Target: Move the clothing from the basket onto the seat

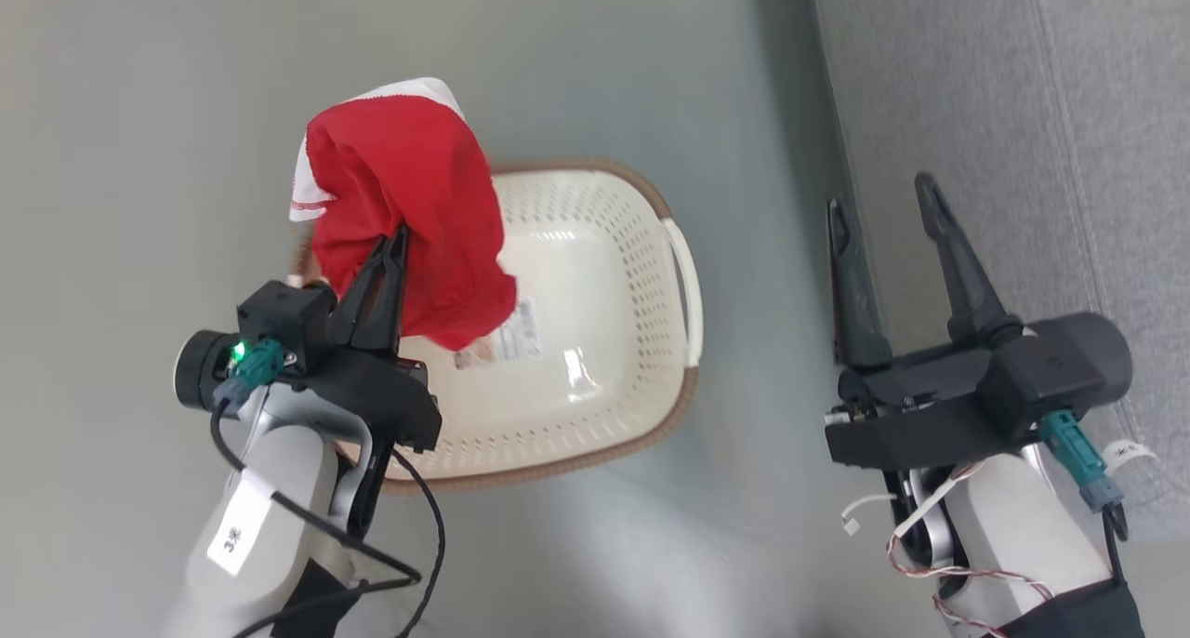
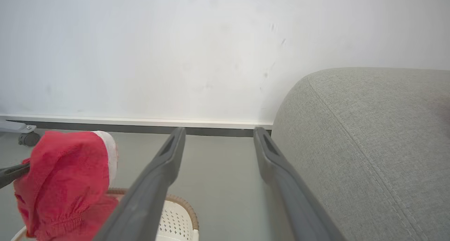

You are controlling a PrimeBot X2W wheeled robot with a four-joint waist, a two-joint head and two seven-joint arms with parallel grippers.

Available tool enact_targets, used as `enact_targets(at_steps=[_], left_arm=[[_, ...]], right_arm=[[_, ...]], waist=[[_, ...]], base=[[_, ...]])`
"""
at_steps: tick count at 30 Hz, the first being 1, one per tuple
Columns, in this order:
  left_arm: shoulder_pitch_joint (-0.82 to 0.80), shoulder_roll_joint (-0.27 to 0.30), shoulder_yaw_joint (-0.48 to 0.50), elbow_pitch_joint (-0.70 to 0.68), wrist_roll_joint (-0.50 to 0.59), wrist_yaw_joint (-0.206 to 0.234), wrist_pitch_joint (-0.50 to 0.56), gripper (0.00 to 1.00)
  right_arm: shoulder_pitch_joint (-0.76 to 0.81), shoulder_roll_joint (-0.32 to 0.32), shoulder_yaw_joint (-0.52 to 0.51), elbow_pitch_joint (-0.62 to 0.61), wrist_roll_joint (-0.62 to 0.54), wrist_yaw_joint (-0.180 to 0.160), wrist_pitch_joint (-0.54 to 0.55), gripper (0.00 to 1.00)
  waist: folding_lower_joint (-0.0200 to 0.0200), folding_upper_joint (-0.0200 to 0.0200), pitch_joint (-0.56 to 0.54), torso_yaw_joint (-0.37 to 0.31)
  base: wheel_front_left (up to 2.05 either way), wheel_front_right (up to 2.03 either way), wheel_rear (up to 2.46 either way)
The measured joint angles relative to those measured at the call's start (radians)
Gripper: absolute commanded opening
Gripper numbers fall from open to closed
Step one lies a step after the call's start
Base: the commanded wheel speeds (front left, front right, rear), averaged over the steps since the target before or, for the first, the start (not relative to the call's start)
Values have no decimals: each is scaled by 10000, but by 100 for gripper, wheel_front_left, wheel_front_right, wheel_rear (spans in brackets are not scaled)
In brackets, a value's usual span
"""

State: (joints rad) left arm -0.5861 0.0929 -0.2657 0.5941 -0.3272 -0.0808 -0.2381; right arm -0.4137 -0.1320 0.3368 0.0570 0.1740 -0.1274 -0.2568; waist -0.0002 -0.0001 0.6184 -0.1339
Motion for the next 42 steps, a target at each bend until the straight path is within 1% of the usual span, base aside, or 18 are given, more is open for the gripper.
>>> enact_targets(at_steps=[4, 13, 20, 21, 32, 42], left_arm=[[287, -27, 58, -468, -213, 2, -50, 0], [932, -77, 111, -1785, -236, 6, -113, 0], [1625, -59, 138, -2849, -148, 35, -115, 0], [1738, -54, 134, -2972, -146, 104, -115, 0], [3033, 42, 12, -4543, 186, 370, -117, 0], [3697, 102, -107, -5666, 301, 556, -102, 0]], right_arm=[[241, -46, 6, 190, 25, 17, 0, 100], [1054, -182, 0, 487, 209, 92, 6, 100], [1588, -198, 25, 546, 343, 134, 90, 100], [1662, -198, 23, 548, 384, 132, 90, 100], [2647, -368, -113, 416, 690, 132, 194, 100], [3236, -497, -188, 86, 738, 132, 410, 100]], waist=[[0, 0, -593, 264], [-1, 0, -1963, 772], [-1, 0, -3046, 1012], [-1, 0, -3195, 1029], [0, 0, -4632, 936], [0, 0, -5340, 675]], base=[[0, 0, 0], [0, 0, 0], [0, 0, 0], [0, 0, 0], [0, 0, 0], [0, 0, 0]])
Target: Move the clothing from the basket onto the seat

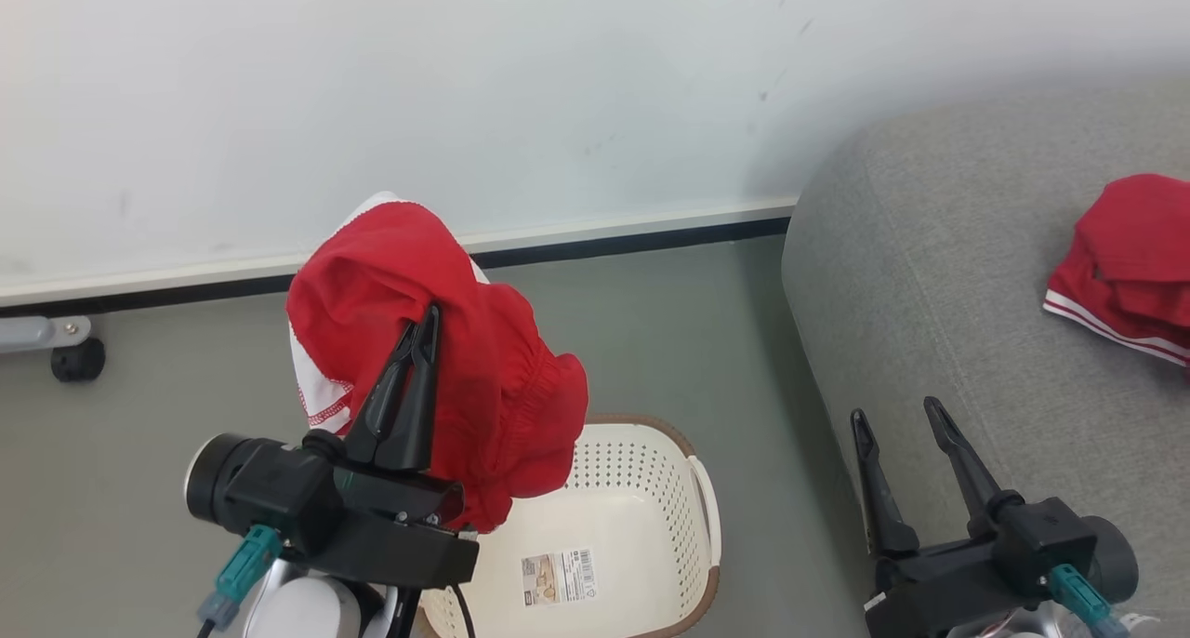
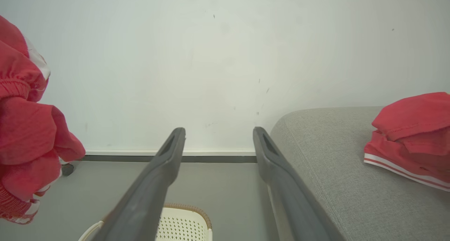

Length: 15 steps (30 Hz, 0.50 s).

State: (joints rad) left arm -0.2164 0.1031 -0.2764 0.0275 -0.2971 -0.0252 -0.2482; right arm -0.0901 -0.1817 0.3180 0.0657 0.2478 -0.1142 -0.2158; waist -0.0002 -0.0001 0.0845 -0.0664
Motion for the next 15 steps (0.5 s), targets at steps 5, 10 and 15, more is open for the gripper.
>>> enact_targets(at_steps=[5, 10, 15], left_arm=[[240, 19, -59, -504, 12, 115, 190, 0], [396, 48, -105, -809, 13, 205, 374, 0], [439, 79, -128, -1060, 40, 290, 587, 0]], right_arm=[[179, -54, -50, -280, 73, 0, 115, 100], [220, -69, -50, -447, 75, -2, 213, 100], [251, -86, -54, -612, 84, -2, 311, 100]], waist=[[1, 1, -178, -96], [2, 2, -202, -113], [2, 2, -180, -108]], base=[[0, 0, 0], [0, 0, 0], [0, 0, 0]])
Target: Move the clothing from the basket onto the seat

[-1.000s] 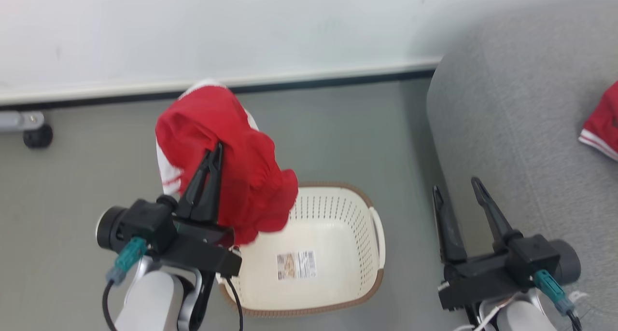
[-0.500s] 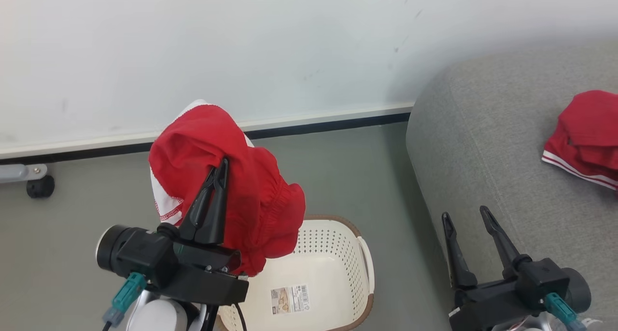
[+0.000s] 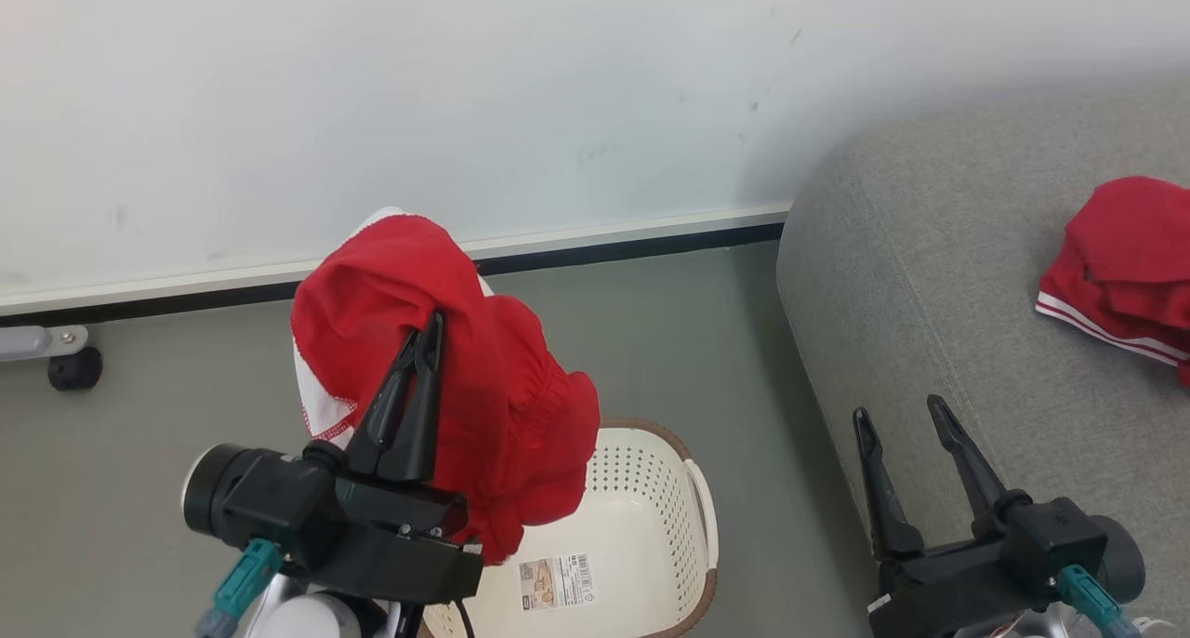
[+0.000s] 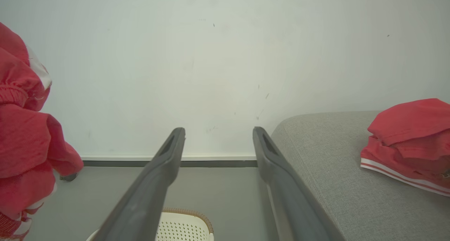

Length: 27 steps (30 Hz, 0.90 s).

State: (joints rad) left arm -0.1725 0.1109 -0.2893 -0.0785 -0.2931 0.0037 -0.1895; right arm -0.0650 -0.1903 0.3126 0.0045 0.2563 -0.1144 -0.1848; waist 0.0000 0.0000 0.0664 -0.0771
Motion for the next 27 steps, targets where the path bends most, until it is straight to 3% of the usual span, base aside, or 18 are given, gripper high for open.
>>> enact_targets(at_steps=[17, 27], left_arm=[[40, 6, 4, -397, -2, 228, 443, 0], [26, -88, -173, -384, -4, 226, 616, 0]], right_arm=[[21, -21, 201, -337, -2, 15, 351, 100], [-633, 351, 1037, -431, -13, 529, 535, 100]], waist=[[0, 0, -1, 73], [0, 0, -3, 279]], base=[[0, 0, 0], [0, 0, 0]])
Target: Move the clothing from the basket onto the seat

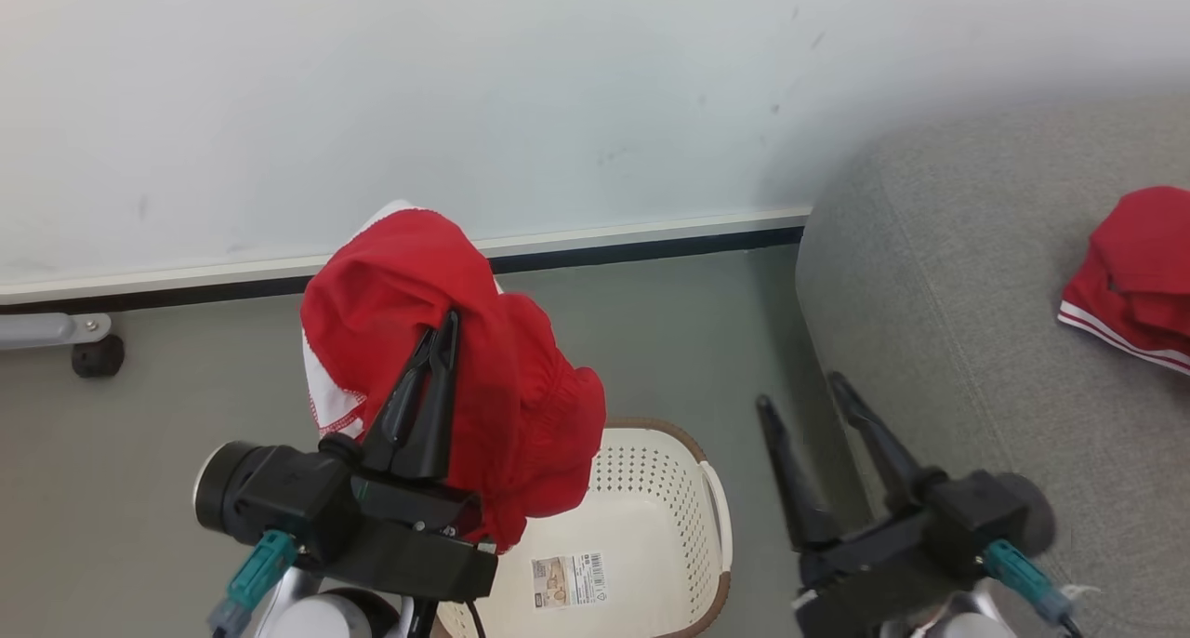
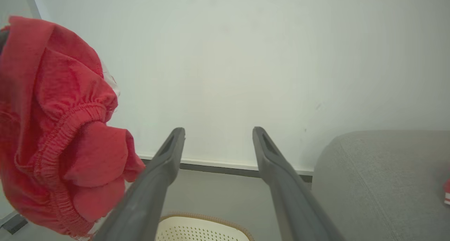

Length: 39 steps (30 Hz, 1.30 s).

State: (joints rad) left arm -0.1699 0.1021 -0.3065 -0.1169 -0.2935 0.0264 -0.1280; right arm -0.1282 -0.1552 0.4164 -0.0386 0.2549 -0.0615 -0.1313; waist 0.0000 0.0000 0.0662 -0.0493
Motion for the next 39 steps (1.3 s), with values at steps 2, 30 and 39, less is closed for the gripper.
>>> enact_targets(at_steps=[2, 30, 39], left_arm=[[-87, -23, -38, -4, 0, 0, 4, 0], [-500, -224, -543, 205, -42, 0, 117, 0], [-694, -270, -656, 270, -44, -12, 117, 0]], right_arm=[[-246, 188, 276, 2, -2, 132, 67, 100], [-3580, 869, 3574, 3118, 976, 1647, 585, 100], [-4622, 880, 4846, 3699, 2102, 1670, 307, 26]], waist=[[0, 0, 6, 75], [0, 0, 193, 792], [0, 0, 255, 952]], base=[[0, 0, 0], [0, 0, 0], [0, 0, 0]])
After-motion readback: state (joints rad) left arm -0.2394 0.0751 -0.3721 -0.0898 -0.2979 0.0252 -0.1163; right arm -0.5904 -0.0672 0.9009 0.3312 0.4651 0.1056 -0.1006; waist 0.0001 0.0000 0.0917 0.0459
